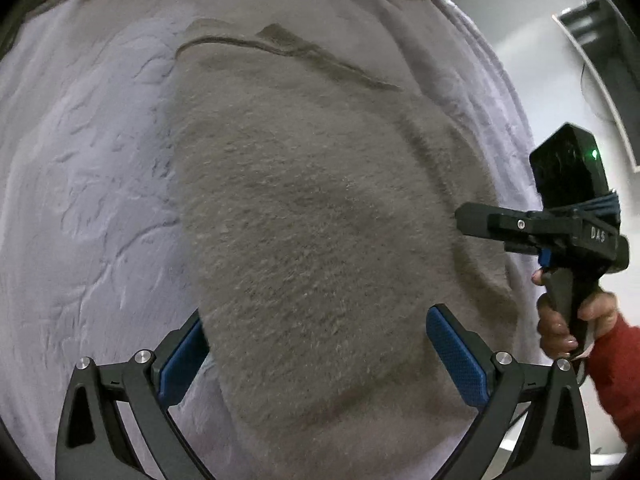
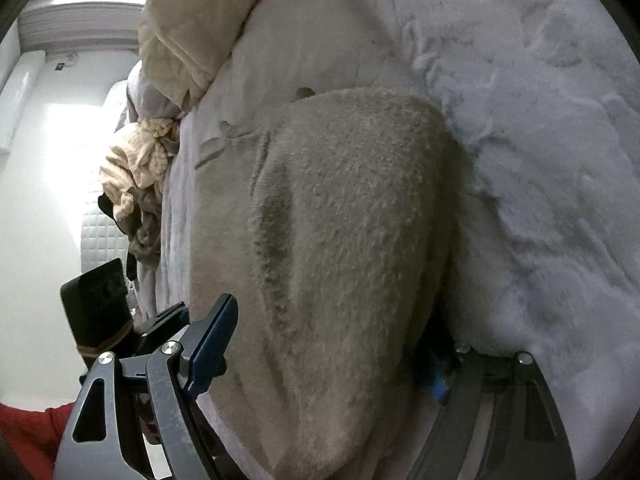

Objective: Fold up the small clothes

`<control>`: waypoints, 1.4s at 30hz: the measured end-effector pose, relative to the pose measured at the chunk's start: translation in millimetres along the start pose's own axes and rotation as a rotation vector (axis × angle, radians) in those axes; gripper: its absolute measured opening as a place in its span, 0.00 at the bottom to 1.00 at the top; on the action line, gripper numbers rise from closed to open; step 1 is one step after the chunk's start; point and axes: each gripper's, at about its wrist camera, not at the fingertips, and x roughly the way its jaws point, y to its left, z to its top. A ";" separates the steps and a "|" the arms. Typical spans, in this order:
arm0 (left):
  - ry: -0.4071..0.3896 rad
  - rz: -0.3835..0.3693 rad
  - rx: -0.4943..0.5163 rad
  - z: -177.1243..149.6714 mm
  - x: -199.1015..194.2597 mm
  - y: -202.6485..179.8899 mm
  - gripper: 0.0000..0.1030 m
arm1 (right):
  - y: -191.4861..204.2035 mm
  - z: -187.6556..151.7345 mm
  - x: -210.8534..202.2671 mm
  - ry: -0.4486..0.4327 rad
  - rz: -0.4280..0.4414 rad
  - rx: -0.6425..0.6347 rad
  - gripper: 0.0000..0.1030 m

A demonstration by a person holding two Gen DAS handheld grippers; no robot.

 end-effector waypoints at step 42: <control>-0.187 -0.130 -0.021 -135.9 -193.8 116.1 0.41 | 159.7 -102.0 24.1 -0.038 0.228 0.062 0.30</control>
